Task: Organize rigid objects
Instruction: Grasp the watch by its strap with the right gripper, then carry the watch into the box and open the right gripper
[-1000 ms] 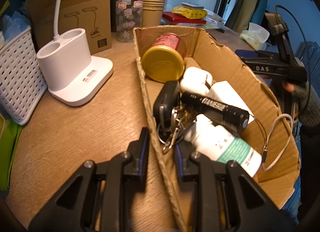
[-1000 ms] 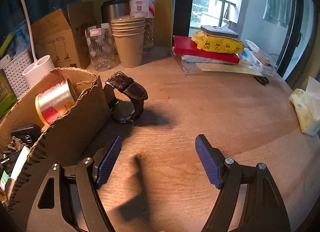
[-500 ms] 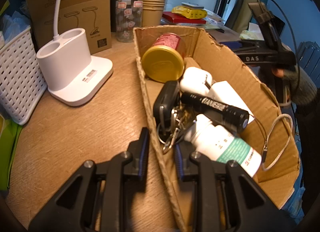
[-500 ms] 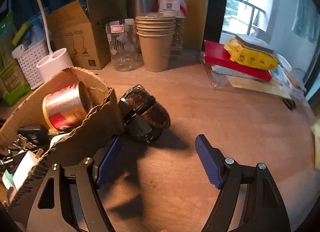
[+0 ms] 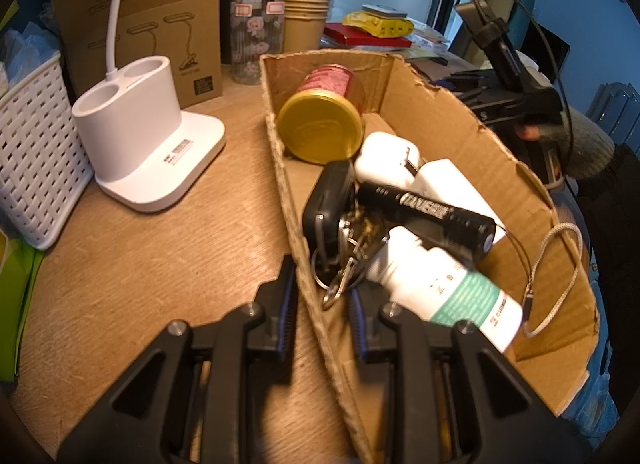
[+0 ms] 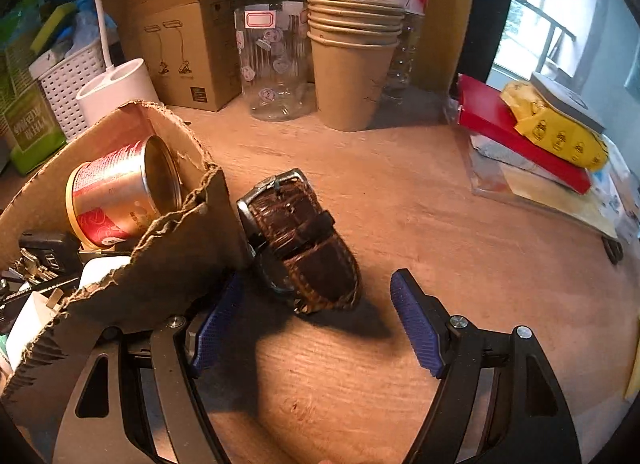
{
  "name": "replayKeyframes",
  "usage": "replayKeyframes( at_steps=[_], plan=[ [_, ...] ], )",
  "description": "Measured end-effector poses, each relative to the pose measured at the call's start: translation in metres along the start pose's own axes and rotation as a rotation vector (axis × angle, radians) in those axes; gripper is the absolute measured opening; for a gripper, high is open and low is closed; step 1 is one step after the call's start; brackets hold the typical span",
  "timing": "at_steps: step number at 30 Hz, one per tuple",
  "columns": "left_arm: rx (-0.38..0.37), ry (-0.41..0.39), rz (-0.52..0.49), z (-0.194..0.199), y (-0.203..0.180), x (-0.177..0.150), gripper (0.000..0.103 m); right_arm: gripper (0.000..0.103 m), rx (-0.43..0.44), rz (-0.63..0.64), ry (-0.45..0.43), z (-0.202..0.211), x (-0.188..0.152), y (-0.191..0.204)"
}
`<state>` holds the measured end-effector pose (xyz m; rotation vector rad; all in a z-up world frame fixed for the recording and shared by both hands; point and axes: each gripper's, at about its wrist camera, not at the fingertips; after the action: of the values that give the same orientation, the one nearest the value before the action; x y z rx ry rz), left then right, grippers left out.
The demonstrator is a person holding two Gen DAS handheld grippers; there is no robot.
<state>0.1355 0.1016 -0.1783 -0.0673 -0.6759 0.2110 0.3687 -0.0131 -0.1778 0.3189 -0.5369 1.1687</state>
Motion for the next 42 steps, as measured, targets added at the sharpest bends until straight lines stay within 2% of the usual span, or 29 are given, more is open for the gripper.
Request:
replayKeyframes(
  at_steps=[5,6,7,9,18,23,30,42],
  plan=[
    [0.003,0.001,0.000,-0.002,-0.003,0.000,0.026,0.078,0.016,-0.017,-0.001,-0.007,0.005,-0.002],
    [0.003,0.001,0.000,-0.002,-0.003,0.000,0.026,0.071,0.011,-0.025,-0.007,-0.007,0.005,-0.003],
    [0.003,0.000,0.000,-0.002,-0.003,-0.001,0.026,0.059,0.007,-0.034,-0.014,-0.007,0.006,-0.005],
    [0.003,0.001,0.000,-0.002,-0.003,-0.001,0.026,0.044,-0.016,-0.057,-0.023,-0.006,0.007,-0.008],
    [0.003,0.000,-0.001,-0.002,-0.004,-0.001,0.026,0.044,-0.125,-0.098,-0.012,0.005,-0.004,-0.004],
    [0.001,0.000,-0.003,-0.002,-0.003,-0.001,0.026,0.044,-0.154,-0.131,-0.007,0.017,-0.017,-0.002],
    [-0.051,0.007,-0.020,-0.004,-0.003,0.001,0.029,0.044,-0.187,-0.183,-0.007,0.035,-0.036,0.000],
    [-0.050,0.007,-0.031,-0.005,-0.005,0.003,0.029,0.044,-0.247,-0.287,-0.041,0.079,-0.083,0.024]
  ],
)
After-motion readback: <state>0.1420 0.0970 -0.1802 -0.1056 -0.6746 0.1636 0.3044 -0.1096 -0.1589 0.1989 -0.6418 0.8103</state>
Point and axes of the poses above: each gripper's, at about its wrist camera, not at the fingertips, and z roughly against the way its jaws point, y to its left, x to its top
